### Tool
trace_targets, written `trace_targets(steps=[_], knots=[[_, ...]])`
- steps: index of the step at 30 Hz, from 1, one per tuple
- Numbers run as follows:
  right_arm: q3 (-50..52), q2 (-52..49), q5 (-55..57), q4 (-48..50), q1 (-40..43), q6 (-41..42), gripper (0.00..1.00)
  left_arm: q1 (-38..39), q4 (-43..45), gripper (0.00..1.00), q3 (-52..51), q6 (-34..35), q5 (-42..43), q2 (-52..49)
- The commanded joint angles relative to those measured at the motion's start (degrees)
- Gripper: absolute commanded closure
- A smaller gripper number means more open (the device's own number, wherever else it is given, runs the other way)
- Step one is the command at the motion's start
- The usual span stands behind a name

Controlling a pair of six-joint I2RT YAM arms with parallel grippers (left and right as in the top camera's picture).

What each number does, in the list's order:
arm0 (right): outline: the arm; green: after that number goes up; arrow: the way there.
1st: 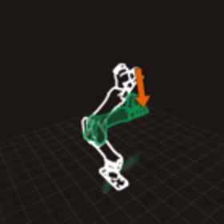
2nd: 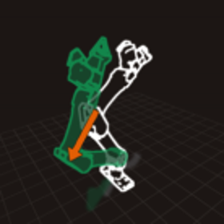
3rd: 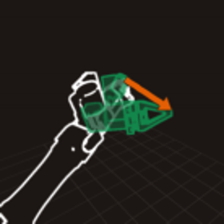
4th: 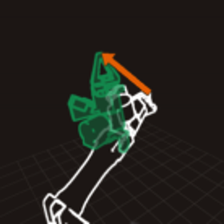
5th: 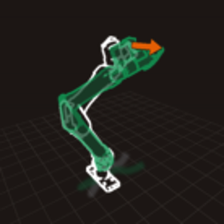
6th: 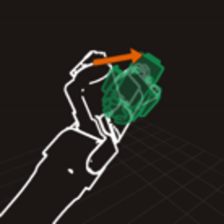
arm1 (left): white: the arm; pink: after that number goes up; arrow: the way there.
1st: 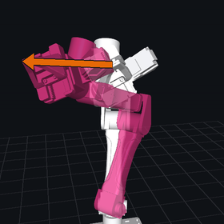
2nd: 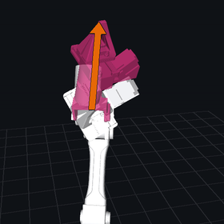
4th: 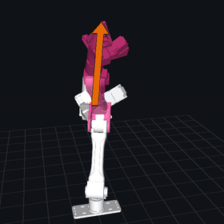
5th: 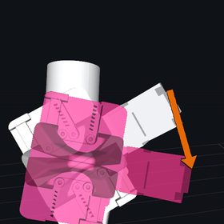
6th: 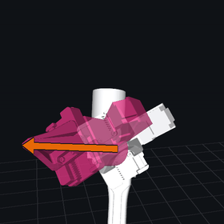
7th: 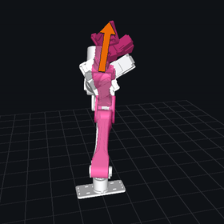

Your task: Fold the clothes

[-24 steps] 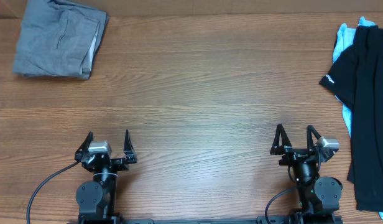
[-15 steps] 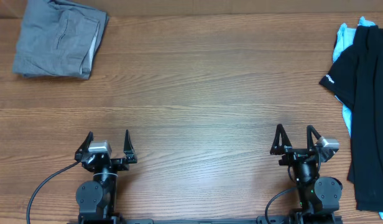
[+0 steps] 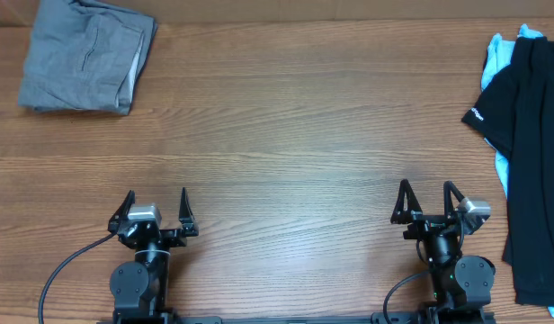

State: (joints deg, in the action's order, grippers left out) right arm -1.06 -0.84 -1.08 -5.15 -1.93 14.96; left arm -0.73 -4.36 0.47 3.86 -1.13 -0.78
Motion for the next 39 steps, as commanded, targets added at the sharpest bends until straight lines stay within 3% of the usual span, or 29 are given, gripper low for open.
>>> trace_targets(steps=[1, 24, 30, 39], knots=[[0.59, 0.68, 0.44, 0.33, -0.31, -0.17, 0.00, -0.09, 0.11, 0.00, -0.20, -1.31, -0.52, 0.52], [0.59, 0.68, 2.73, 2.27, -0.31, -0.17, 0.00, -0.09, 0.13, 0.00, -0.20, -1.31, -0.52, 0.52], [0.59, 0.68, -8.70, 2.27, -0.31, 6.10, 0.00, -0.09, 0.11, 0.00, -0.20, -1.31, -0.52, 0.52], [0.59, 0.68, -9.70, 4.20, -0.35, 8.90, 0.00, -0.09, 0.11, 0.00, -0.20, -1.31, -0.52, 0.52]])
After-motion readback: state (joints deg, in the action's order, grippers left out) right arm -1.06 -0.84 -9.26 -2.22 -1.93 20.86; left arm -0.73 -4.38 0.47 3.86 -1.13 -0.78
